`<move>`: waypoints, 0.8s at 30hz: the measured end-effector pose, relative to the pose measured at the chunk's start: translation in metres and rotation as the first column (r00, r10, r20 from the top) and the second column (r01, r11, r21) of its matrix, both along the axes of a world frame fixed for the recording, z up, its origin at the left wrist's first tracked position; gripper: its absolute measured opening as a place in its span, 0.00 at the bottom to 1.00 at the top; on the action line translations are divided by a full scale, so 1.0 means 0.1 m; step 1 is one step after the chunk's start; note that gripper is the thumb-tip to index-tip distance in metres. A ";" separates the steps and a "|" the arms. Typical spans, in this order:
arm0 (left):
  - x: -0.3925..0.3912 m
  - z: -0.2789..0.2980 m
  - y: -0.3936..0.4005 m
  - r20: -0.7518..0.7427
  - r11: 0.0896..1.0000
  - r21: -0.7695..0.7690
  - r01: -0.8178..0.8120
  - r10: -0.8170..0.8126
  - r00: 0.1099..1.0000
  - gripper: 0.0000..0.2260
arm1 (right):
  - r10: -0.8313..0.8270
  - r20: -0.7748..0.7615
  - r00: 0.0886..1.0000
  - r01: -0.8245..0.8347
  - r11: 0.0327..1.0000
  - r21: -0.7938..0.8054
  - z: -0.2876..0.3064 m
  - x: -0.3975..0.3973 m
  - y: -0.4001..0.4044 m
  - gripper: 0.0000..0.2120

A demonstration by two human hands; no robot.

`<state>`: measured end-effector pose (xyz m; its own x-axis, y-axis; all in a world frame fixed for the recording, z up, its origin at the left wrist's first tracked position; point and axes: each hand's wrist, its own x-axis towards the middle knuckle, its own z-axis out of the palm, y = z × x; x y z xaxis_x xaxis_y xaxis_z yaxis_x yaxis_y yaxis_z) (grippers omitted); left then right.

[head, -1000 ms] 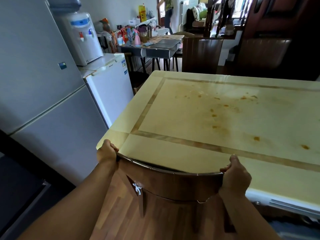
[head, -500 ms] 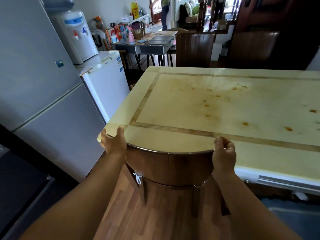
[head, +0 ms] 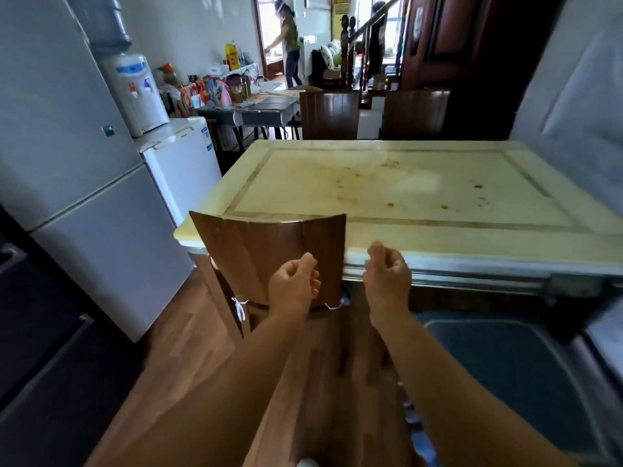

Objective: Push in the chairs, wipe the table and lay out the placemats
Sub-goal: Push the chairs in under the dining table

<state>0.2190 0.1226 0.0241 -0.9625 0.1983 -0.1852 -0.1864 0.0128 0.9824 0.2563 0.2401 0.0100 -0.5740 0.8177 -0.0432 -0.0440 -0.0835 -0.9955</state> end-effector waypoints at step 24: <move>3.08 -0.38 1.88 -0.108 0.939 -0.152 0.308 -0.325 0.940 0.12 | -0.259 0.066 0.964 0.238 0.944 0.230 0.19 3.52 1.81 0.12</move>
